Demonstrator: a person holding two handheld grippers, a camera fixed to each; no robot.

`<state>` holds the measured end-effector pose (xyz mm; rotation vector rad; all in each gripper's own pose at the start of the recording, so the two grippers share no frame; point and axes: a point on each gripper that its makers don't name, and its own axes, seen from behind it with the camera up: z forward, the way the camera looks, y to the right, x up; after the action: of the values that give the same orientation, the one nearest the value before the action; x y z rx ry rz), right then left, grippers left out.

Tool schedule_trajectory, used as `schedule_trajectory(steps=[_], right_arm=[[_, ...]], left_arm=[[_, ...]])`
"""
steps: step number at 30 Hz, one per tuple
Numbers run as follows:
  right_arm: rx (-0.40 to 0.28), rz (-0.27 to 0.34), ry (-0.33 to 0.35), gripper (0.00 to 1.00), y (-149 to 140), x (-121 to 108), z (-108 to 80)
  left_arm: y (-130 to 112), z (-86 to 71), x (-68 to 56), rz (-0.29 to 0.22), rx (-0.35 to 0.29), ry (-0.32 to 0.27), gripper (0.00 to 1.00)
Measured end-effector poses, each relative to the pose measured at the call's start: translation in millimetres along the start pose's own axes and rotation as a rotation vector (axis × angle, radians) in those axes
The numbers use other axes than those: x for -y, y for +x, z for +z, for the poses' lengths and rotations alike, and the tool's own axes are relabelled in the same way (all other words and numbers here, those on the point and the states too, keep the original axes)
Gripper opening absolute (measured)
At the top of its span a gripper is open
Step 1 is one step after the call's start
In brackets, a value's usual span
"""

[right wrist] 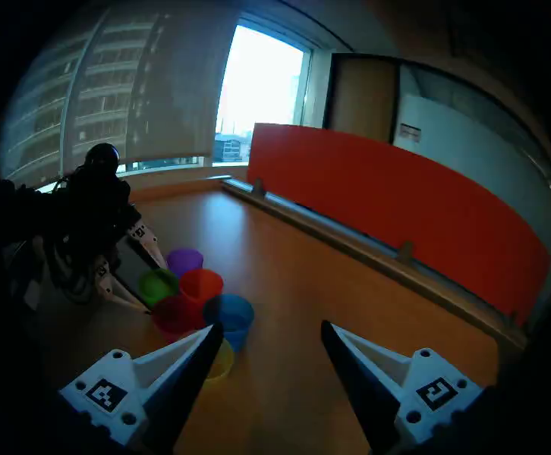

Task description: Pour water

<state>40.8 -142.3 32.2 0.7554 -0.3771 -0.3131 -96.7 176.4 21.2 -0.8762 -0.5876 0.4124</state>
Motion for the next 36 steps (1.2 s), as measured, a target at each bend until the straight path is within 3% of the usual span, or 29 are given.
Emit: schedule_trajectory(steps=[13,36], right_arm=[[0.000,-0.004,-0.004,1.00,-1,-2,-2.2],[0.018,-0.002,0.019,1.00,-5,2,9.9]], left_arm=[[3,-4.3,1.8,0.005,-0.015,0.018,0.83],[22,-37.1,0.0,-0.008,-0.098,0.060,0.83]])
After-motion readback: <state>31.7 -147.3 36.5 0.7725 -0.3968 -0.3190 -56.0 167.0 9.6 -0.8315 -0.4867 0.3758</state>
